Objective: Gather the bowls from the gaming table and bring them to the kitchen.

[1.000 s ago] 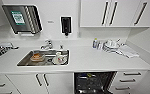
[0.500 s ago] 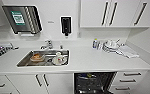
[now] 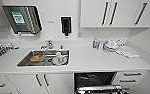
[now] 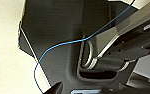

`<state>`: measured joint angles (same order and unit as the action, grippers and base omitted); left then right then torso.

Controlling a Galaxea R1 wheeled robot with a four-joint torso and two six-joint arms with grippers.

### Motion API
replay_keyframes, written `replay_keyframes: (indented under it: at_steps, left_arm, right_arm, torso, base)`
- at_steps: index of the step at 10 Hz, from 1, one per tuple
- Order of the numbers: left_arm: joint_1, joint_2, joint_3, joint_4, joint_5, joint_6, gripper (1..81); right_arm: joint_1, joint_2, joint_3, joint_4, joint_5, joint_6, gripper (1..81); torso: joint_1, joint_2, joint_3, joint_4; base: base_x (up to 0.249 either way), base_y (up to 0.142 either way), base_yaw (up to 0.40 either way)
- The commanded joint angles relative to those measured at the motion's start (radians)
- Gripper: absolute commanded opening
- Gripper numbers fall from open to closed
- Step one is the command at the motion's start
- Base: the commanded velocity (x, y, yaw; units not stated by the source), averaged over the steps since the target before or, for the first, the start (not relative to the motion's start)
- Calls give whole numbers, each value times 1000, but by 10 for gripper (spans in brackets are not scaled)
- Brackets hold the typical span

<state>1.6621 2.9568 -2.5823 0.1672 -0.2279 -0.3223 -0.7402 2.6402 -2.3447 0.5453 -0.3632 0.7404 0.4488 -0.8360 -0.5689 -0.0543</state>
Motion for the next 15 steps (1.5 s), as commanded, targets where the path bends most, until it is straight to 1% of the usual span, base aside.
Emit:
replay_keyframes:
  at_steps: [1,2,3,4,5,6,7,8,9,10,11,12,14,15]
  left_arm:
    - [-6,1,-9,5,59,3,811]
    - [-6,5,-13,5,61,9,811]
    - [-12,10,-28,5,61,9,811]
    - [-17,19,-54,2,61,9,811]
    - [-20,25,-77,12,59,11,811]
    - [-20,21,-94,17,56,16,811]
    - [-21,15,-107,18,48,26,811]
    - [-23,7,-111,27,47,37,811]
    - [-28,-1,-111,43,45,42,811]
    - [-31,-5,-111,44,41,43,811]
    - [-31,-10,-110,49,9,43,811]
    - [-28,-19,-107,75,-22,43,811]
    - [-29,-27,-108,81,-57,43,811]
    - [-29,-31,-111,81,-76,43,811]
  right_arm:
    - [95,-136,231,-33,-68,-47,811]
    - [33,-144,208,-73,-74,-78,811]
    - [-15,-150,204,-87,-72,-122,811]
    - [-63,-149,202,-88,-63,-206,811]
    - [-110,-142,204,-90,-57,-304,811]
    - [-159,-130,200,-90,-53,-450,811]
    - [-202,-129,200,-88,-48,-564,811]
    - [-247,-129,203,-88,-43,-669,811]
    - [-296,-124,208,-87,-26,-776,811]
    - [-337,-125,229,-85,6,-855,811]
    - [-383,-135,266,-85,44,-926,811]
    - [-432,-150,308,-87,93,-980,811]
    - [-524,-171,375,-90,213,-1058,811]
    - [-571,-173,401,-91,274,-1082,811]
  torso:
    - [0,0,0,0]
    - [0,0,0,0]
    - [0,0,0,0]
    - [0,0,0,0]
    - [0,0,0,0]
    - [0,0,0,0]
    - [0,0,0,0]
    - [0,0,0,0]
    - [0,0,0,0]
    - [0,0,0,0]
    - [0,0,0,0]
    - [0,0,0,0]
    - [0,-1,1,0]
    - [0,-1,1,0]
  base:
    - [0,0,0]
    - [0,0,0]
    - [0,0,0]
    - [0,0,0]
    - [0,0,0]
    - [0,0,0]
    - [0,0,0]
    - [0,0,0]
    - [0,0,0]
    - [0,0,0]
    - [0,0,0]
    - [0,0,0]
    - [0,0,0]
    - [0,0,0]
